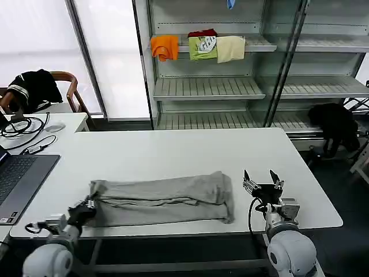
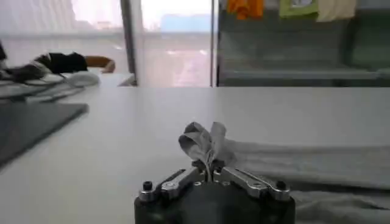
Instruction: Fold and organize the clothes.
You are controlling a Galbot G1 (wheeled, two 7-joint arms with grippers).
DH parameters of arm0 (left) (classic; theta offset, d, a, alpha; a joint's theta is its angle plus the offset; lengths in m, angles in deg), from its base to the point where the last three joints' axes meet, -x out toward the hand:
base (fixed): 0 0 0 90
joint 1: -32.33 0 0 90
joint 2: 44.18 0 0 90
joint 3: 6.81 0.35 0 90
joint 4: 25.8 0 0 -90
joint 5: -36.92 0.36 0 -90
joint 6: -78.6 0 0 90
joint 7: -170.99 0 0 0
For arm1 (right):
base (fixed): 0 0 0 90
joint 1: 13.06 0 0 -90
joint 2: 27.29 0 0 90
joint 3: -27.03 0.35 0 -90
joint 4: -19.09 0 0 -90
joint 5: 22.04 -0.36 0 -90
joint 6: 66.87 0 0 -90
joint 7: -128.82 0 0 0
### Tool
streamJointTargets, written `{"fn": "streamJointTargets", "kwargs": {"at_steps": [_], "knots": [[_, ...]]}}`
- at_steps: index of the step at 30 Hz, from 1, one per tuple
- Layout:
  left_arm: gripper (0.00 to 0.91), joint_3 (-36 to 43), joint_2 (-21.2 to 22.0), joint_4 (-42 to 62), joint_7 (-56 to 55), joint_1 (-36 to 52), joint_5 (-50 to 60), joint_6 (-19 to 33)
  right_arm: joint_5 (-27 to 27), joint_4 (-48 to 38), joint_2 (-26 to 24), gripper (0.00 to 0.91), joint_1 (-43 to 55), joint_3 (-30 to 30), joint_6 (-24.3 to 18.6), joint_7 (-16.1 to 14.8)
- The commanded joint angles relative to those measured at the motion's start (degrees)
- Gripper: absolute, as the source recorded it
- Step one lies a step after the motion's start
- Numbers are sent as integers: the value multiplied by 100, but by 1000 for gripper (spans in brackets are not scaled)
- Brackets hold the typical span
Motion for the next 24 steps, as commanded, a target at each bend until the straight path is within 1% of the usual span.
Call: {"fn": "streamJointTargets", "kwargs": {"at_steps": [1, 4, 7, 9, 12, 15, 18, 22, 24], "knots": [[0, -1311, -1623, 1117, 206, 54, -142, 169, -38, 63, -37, 907, 0, 41, 13, 18], [0, -1495, -2097, 1817, 299, 202, -103, 207, -62, 94, -41, 907, -41, 69, 5, 24], [0, -1528, -2223, 1968, 356, 287, 31, 247, -63, 109, -22, 907, -73, 66, 4, 34], [0, -1513, -2185, 1857, 361, 324, 25, 208, -61, 136, -13, 907, -106, 66, -2, 35], [0, -1374, -2003, 1505, 338, 364, 75, 130, -60, 157, -10, 907, -150, 88, -14, 47], [0, -1159, -1680, 1010, 315, 326, 203, 92, -60, 167, -26, 907, -215, 110, -41, 50], [0, -809, -1349, 486, 190, 210, 352, 33, -56, 165, -25, 907, -284, 125, -63, 68], [0, -132, -868, -90, -7, 10, 676, 34, -54, 192, -37, 907, -416, 178, -102, 71], [0, 141, -667, -340, -90, -46, 718, -51, -65, 204, -40, 907, -454, 214, -130, 103]]}}
